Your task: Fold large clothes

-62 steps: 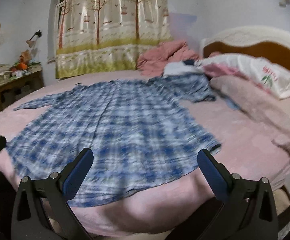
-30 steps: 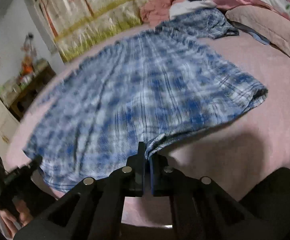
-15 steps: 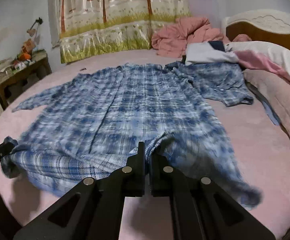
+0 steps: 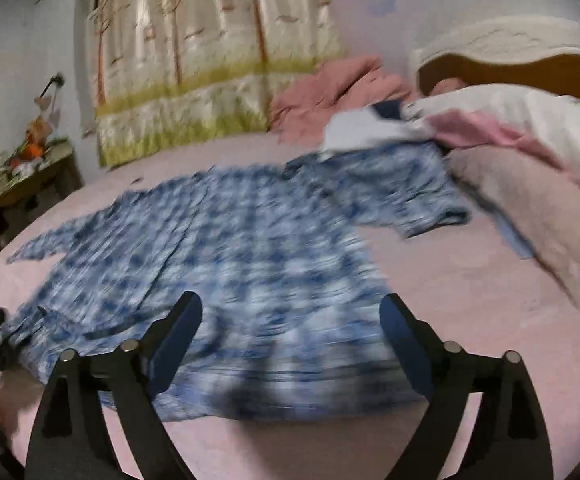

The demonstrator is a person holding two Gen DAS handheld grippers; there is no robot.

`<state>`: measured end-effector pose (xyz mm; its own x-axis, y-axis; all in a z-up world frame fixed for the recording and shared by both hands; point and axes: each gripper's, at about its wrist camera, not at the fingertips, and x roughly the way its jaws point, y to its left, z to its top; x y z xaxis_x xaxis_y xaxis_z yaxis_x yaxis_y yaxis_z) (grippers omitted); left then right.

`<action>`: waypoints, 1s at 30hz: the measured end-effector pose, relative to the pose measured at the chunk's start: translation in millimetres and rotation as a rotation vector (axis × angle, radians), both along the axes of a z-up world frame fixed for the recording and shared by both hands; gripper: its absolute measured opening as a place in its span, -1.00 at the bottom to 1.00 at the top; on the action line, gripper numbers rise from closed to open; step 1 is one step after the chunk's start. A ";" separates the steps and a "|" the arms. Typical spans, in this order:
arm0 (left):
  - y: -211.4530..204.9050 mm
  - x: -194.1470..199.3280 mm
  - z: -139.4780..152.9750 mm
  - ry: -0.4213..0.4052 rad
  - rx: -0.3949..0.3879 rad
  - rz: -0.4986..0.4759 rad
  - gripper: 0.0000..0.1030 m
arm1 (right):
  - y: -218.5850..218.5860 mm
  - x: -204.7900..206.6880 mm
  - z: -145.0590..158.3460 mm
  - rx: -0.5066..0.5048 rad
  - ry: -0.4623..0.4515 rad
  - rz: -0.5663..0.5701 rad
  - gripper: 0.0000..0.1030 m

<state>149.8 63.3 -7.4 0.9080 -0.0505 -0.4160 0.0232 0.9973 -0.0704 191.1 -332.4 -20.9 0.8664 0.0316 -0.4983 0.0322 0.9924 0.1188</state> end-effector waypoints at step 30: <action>17.8 11.8 -47.8 0.257 0.208 0.074 -0.12 | -43.1 41.1 -27.2 -0.091 0.174 -0.165 -0.58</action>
<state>161.6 81.1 -55.2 0.7702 0.1221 -0.6260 -0.0423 0.9891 0.1409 232.1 -375.5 -48.1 0.7570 -0.1550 -0.6348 0.2065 0.9784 0.0073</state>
